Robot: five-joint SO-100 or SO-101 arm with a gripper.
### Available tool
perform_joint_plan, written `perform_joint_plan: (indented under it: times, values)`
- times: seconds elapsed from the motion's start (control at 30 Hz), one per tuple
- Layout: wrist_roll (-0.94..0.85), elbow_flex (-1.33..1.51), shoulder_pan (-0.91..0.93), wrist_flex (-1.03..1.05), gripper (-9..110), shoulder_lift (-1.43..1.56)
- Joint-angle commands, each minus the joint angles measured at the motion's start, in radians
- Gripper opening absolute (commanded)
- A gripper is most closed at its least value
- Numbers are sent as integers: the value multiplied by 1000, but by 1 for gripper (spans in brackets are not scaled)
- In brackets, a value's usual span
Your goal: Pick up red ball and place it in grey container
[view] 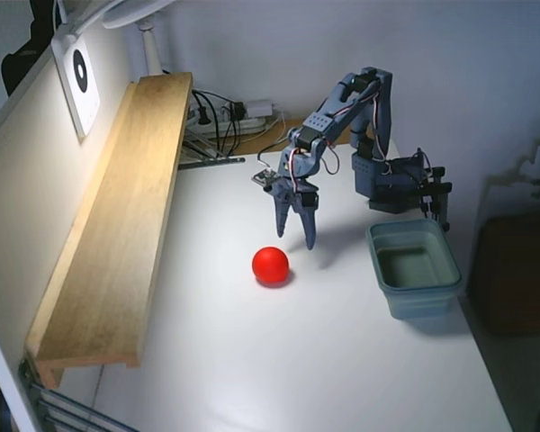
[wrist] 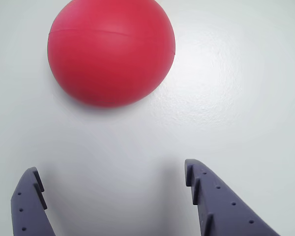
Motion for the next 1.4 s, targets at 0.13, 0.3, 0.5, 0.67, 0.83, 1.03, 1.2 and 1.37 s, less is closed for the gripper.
perform_joint_plan:
  times: [0.13,0.3,0.5,0.67,0.83,1.03,1.2,1.37]
  values:
    - [2,14,-11,-34,38,-7]
    - [2,-29,-11,-39,38,-56]
    - [2,-145,-11,-39,38,-172]
    - [2,-257,-11,-28,38,-272]
    - [2,-370,-11,-8,38,-364]
    - [2,-509,-11,26,38,-470]
    - [2,-633,-11,62,38,-558]
    - [2,-766,-11,106,38,-648]
